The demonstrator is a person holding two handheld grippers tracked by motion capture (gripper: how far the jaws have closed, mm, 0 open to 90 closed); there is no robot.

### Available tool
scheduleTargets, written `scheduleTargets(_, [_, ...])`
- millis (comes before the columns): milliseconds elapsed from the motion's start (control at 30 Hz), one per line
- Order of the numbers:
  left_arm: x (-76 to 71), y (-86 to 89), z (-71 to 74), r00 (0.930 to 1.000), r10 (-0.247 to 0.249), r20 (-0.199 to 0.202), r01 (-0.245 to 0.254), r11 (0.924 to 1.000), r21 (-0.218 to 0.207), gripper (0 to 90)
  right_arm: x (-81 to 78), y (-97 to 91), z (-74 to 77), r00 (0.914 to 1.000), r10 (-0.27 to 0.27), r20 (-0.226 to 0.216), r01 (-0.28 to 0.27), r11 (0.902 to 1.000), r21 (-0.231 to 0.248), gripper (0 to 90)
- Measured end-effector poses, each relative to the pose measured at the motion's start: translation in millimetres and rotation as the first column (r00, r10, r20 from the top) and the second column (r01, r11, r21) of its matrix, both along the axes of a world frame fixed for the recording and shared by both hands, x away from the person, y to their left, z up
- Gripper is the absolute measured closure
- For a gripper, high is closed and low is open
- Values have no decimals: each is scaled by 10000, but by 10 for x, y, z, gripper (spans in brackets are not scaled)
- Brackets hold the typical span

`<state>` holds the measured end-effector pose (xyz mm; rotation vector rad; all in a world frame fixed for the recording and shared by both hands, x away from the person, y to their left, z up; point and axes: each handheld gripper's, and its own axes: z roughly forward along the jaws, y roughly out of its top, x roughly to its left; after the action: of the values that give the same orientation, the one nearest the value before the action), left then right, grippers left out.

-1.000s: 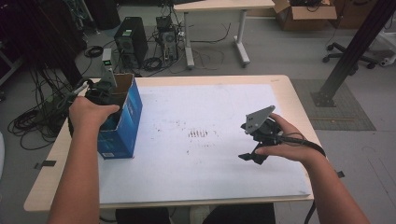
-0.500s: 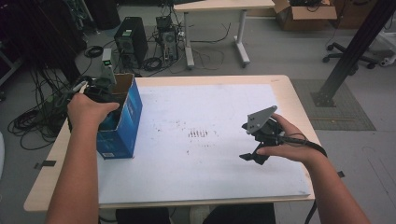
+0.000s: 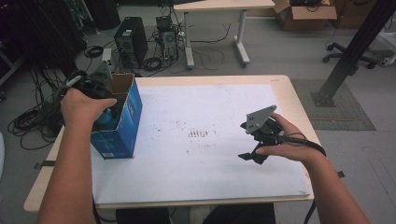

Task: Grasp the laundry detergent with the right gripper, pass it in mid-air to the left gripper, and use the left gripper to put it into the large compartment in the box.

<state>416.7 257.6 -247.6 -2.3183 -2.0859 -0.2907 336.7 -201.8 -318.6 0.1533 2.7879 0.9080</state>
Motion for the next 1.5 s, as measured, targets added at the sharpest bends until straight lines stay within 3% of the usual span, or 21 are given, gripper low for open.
scheduleTargets(300, [-92,-139,198,9981,-523,318,517,9985,183,124,-26,12,24,10000,23,38,-23,10000,11,23])
scheduleTargets(500, [-143,-285,322,9930,-1094,444,1086,9939,200,49,-54,9,55,9999,35,103,-35,10000,46,23])
scheduleTargets(700, [-171,-396,389,9886,-1478,278,1465,9882,444,45,-90,-28,78,9999,-9,152,8,10000,74,23])
scheduleTargets(867, [-196,-473,441,9847,-1713,322,1702,9847,364,45,-118,-79,87,9997,-82,214,80,9999,123,23])
scheduleTargets(1033, [-238,-569,511,9696,-2414,411,2404,9703,279,46,-147,-131,91,9996,-136,249,132,9998,152,23])
scheduleTargets(1100, [-258,-620,542,9574,-2861,397,2850,9581,294,46,-159,-158,97,9995,-170,262,166,9997,152,23])
scheduleTargets(1200, [-288,-715,597,9294,-3658,494,3655,9307,150,46,-172,-188,110,9994,-203,291,198,9997,172,23])
scheduleTargets(1300, [-314,-832,652,8902,-4523,542,4519,8918,196,46,-180,-216,132,9992,-239,305,234,9996,152,23])
scheduleTargets(1333, [-320,-874,666,8763,-4792,506,4788,8777,203,46,-180,-223,139,9992,-241,303,237,9996,148,23])
scheduleTargets(1433, [-347,-1009,701,8199,-5710,407,5708,8209,188,46,-181,-237,159,9992,-255,304,252,9996,107,23])
scheduleTargets(1467, [-353,-1040,708,8062,-5900,429,5898,8073,201,46,-180,-240,169,9991,-252,335,250,9997,78,23])
scheduleTargets(1500, [-363,-1093,721,7828,-6210,399,6207,7838,216,46,-179,-242,173,9992,-247,323,245,9997,66,23])
